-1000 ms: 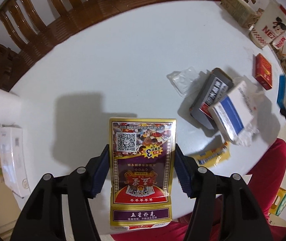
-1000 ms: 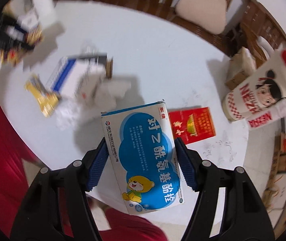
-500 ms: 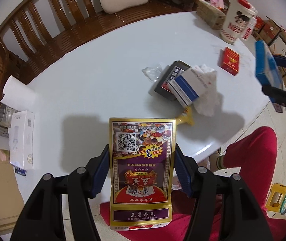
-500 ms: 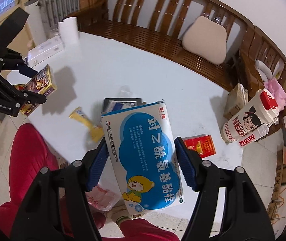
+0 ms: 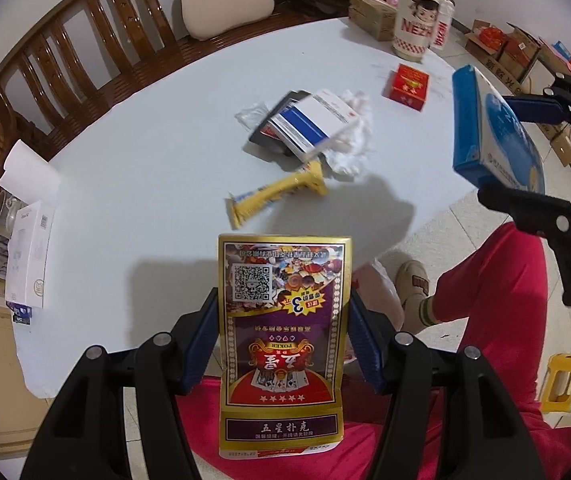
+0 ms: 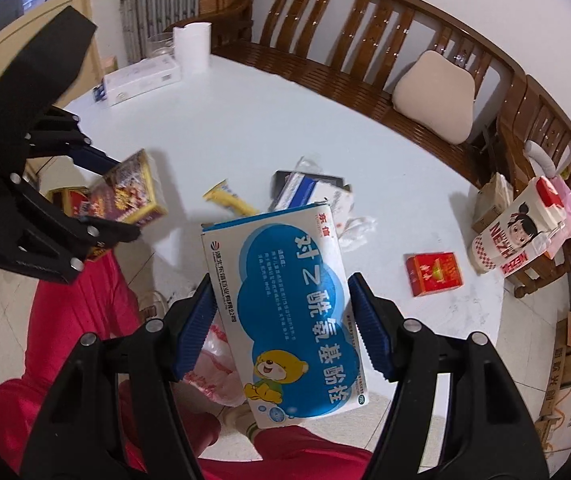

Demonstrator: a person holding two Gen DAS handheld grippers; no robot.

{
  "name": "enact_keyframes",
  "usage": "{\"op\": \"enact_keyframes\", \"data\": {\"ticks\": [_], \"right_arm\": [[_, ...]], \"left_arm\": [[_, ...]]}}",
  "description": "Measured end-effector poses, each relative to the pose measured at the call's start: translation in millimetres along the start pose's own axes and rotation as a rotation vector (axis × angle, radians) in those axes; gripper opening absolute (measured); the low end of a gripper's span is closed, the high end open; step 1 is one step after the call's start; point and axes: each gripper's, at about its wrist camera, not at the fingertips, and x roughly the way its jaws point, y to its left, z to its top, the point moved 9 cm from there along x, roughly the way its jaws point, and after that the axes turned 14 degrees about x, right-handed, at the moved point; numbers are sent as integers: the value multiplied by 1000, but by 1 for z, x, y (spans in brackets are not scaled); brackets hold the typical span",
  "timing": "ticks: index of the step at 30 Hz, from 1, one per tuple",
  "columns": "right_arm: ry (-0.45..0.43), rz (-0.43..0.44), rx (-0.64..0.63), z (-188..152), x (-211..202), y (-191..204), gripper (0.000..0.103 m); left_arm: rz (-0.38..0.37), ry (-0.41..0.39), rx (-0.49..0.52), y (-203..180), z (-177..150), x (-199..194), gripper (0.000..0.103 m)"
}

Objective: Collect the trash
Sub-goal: 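Lift the card pack with the left tool while the right tool lifts the blue medicine box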

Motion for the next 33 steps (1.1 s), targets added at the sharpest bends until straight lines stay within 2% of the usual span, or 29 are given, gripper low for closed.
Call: {"op": "enact_keyframes", "data": {"ticks": [8,12,15,20,28,33], "right_arm": [[1,-3,-28,-34,5,19,65],[-4,-24,-44,-51,11,25,65],[10,-13,-32,-63,18,29,65],[25,-26,-10,-84,36,26,65],[54,-35,34,-111,70,22,65],[76,-24,61,-128,92,26,65]], "left_arm": [[-56,-14,-22,-32,-20,18,59],[-43,-24,-35,-42,-27,31,59],[-73,-30,-50,-51,-32,43,59],[-35,-23,-57,-57,-45,65,59],[-81,21,-143,-63,-72,113,59],[-82,30,-161,-67,-78,136,59]]}}
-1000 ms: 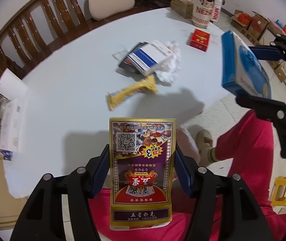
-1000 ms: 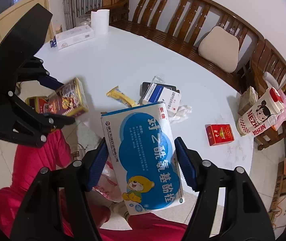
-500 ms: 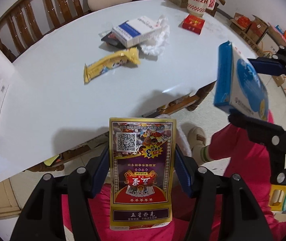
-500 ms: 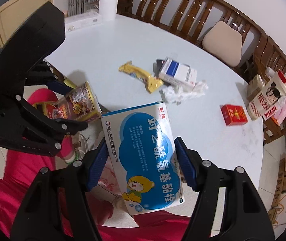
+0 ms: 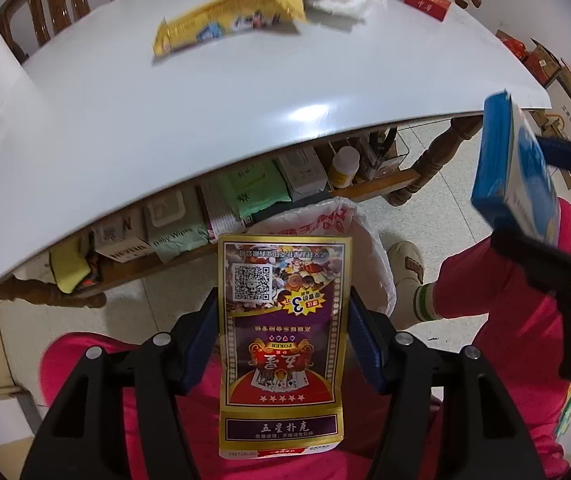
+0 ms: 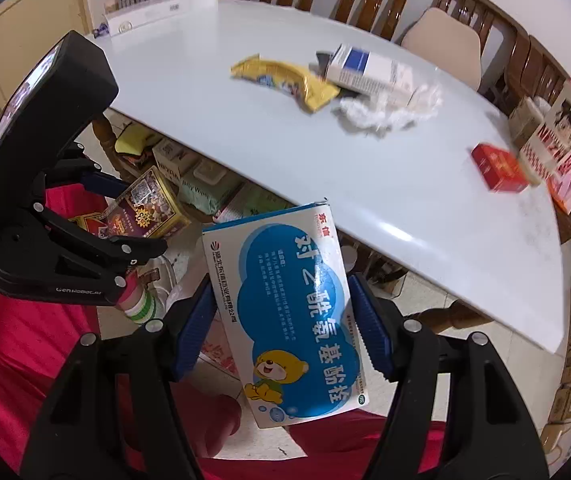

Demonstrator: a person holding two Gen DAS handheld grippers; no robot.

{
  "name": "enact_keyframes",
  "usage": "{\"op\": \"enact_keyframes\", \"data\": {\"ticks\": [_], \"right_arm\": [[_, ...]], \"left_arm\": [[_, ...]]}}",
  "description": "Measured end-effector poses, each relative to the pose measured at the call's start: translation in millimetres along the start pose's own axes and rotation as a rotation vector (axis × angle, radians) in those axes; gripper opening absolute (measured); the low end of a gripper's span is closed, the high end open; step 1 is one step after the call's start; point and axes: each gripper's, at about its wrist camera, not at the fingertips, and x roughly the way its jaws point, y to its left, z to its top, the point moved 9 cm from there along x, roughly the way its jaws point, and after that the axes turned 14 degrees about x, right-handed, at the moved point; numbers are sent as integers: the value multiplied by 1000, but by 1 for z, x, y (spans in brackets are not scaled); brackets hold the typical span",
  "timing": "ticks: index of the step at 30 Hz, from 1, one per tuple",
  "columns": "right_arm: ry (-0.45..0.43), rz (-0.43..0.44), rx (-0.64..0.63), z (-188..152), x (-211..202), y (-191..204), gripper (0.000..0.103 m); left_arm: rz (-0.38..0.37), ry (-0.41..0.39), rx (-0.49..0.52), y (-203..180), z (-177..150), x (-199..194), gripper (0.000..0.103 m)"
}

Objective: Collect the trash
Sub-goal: 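Lift the card pack with the left tool while the right tool lifts the blue medicine box, then drop the blue box from the right tool while the left tool drops the card pack into the bag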

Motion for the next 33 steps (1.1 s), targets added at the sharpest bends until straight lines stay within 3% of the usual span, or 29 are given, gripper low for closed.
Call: {"op": "enact_keyframes", "data": {"ticks": [10,23,27,29,33], "right_arm": [[56,20,91,-28,60,-1,65],[179,14,197,-67,151,-8,64],[215,14,202,-74,175,-7,44],[260,12,192,-76,192,-6,44],[281,14,244,-80,204,-18,44]], "left_arm": [[-35,68,-67,-2,-14,62,59],[-107,224,-162,1,-27,147,59],[-118,242,-181,3,-25,168,59],[-100,274,-185,7,-27,185,59],[-136,311,-213,7,-31,204,59]]}}
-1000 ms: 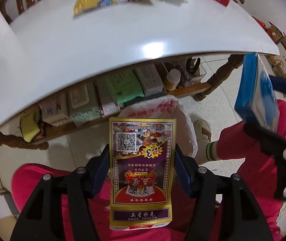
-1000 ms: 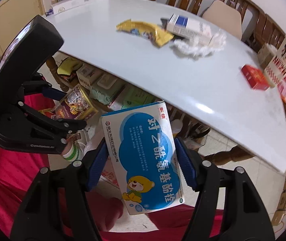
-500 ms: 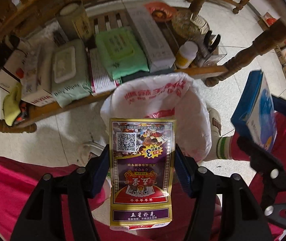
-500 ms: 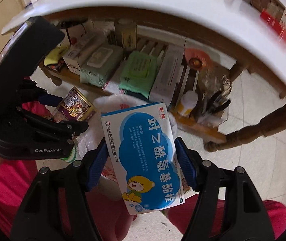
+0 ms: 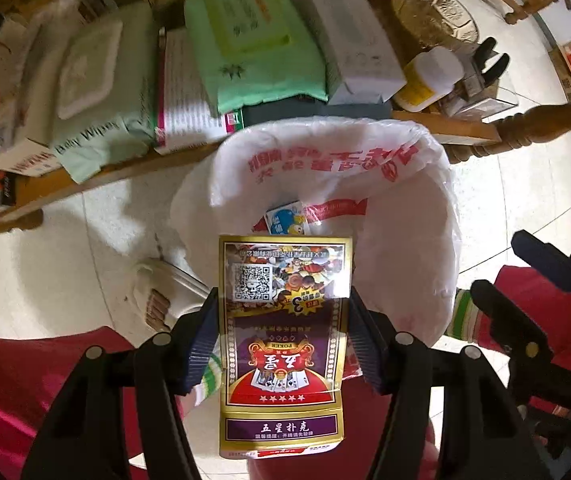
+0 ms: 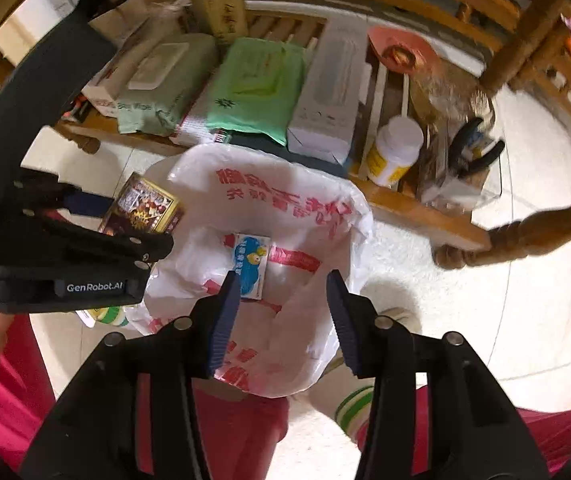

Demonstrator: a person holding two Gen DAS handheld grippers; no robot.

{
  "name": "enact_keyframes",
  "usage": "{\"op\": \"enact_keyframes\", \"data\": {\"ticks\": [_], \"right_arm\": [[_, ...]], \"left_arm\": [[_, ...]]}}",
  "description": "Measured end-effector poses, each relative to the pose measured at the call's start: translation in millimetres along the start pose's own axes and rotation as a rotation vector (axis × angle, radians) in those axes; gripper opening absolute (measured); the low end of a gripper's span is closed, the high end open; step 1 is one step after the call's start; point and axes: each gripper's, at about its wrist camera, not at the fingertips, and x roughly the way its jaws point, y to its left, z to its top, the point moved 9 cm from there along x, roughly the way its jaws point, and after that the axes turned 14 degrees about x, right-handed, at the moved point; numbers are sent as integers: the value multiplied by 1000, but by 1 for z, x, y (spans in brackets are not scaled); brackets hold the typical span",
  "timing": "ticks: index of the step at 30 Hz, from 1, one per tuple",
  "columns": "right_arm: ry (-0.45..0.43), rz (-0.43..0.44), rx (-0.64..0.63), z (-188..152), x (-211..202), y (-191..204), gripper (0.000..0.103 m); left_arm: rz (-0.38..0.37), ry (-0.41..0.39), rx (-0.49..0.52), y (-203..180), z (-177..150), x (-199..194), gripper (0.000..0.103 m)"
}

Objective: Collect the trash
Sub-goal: 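Drop the blue box from the right tool while the left tool drops the card pack into the bag, then move both tools back over the table toward the white medicine box and yellow wrapper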

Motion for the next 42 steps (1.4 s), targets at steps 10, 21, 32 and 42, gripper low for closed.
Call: {"op": "enact_keyframes", "data": {"ticks": [10,21,32,42], "right_arm": [[31,8,27,-4,16,-7,50],[32,14,8,-8,16,-1,51],[28,23,9,-11,13,2,51],[-25,105,-22,-20,-52,12,70]], "left_arm": [[13,75,-2,2,-4,22,60],[37,74,29,-4,-4,18,80],[78,59,47,-1,-3,10,80],[76,-24,115,-15,-31,-57,80]]}}
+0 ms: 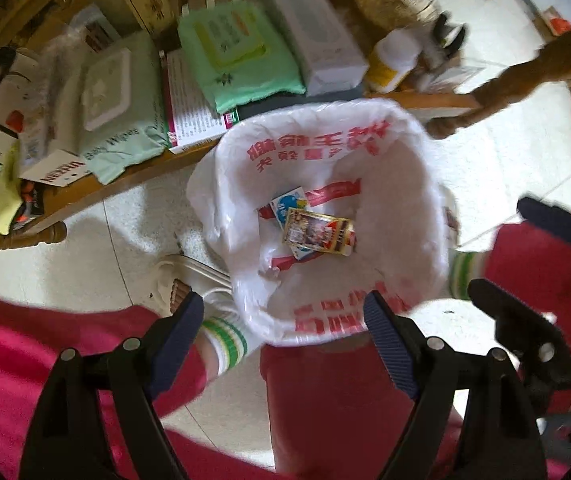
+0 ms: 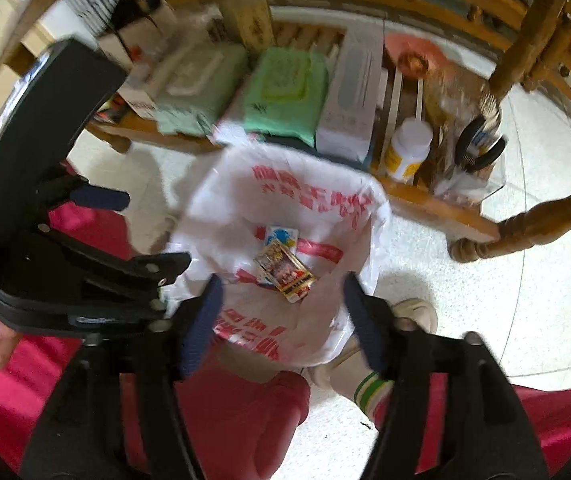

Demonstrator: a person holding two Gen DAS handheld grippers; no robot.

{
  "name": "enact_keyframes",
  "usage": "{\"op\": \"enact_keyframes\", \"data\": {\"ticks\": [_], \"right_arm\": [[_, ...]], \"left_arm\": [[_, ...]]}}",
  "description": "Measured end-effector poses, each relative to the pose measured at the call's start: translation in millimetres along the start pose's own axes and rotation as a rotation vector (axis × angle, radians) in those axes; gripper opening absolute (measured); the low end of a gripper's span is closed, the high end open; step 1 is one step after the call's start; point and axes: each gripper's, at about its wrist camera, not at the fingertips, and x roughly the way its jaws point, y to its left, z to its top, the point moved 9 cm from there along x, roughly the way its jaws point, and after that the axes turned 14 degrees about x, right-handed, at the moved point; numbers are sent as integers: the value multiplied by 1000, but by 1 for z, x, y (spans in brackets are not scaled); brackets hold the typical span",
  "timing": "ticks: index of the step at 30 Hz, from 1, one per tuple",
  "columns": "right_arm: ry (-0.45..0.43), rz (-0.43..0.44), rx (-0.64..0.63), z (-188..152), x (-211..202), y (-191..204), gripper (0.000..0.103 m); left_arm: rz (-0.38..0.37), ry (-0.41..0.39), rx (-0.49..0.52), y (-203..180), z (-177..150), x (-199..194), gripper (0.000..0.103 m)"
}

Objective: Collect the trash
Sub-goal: 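Move both tools back over the table toward the white medicine box and yellow wrapper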

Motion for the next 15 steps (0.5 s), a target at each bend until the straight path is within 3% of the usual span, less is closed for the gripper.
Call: {"op": "enact_keyframes", "data": {"ticks": [2,5,9,15], "right_arm": [[-36,29,-14,3,-33,2,73],[-91,61,-23,13,-83,-3,88],[-176,66,-39,42,-154,-13,93],[-291,36,-199,90,-253,-11,93]], "left_arm": [[-3,-36,26,-3,-11,-31,82],[-16,-96,81,-3,-21,-90,85],[45,-199,148,11,-17,-175,94],[102,-284,289,27,11,-280,95]]}}
